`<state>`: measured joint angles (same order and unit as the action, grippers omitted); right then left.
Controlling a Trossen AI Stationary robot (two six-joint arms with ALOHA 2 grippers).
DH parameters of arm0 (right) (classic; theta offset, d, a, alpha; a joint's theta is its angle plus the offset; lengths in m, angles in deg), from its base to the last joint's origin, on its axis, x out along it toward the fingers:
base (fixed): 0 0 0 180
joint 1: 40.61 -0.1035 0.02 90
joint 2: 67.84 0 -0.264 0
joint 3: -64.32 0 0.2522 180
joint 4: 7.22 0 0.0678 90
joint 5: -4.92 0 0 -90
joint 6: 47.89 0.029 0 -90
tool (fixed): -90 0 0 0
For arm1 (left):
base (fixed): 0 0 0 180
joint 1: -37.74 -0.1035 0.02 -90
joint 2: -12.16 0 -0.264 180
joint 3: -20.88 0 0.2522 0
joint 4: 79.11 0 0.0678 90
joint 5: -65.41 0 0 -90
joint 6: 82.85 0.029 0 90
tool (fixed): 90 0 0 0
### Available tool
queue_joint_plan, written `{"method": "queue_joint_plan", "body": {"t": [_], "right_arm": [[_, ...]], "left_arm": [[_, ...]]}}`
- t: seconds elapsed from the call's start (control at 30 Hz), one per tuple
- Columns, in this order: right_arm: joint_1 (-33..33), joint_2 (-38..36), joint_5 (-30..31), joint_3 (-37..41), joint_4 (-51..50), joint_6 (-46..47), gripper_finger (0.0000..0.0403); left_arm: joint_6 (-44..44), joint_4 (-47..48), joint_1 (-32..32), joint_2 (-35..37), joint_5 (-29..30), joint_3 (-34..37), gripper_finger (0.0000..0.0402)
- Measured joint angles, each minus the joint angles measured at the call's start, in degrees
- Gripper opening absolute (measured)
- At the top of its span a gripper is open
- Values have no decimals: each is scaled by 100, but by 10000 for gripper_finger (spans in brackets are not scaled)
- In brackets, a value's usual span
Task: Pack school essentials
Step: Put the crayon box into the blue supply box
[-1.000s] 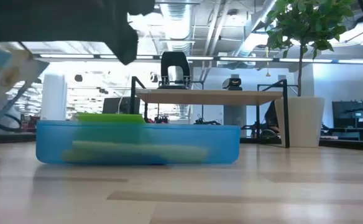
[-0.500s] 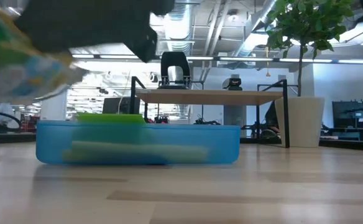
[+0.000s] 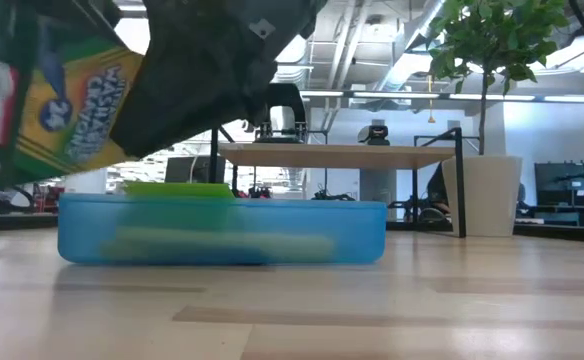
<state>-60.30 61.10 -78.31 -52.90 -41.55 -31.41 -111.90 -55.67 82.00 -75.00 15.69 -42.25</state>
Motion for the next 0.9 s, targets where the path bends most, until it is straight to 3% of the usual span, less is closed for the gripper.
{"method": "queue_joint_plan", "body": {"t": [0.27,0.67,0.9], "right_arm": [[136,-143,50,6,-341,17,108],[119,-1001,608,19,-1699,158,108],[236,-1082,658,19,-2124,258,108]], "left_arm": [[257,266,-507,20,-252,7,208],[1413,-776,-1231,17,-477,13,208],[1678,-1009,-1598,0,-702,38,208]]}}
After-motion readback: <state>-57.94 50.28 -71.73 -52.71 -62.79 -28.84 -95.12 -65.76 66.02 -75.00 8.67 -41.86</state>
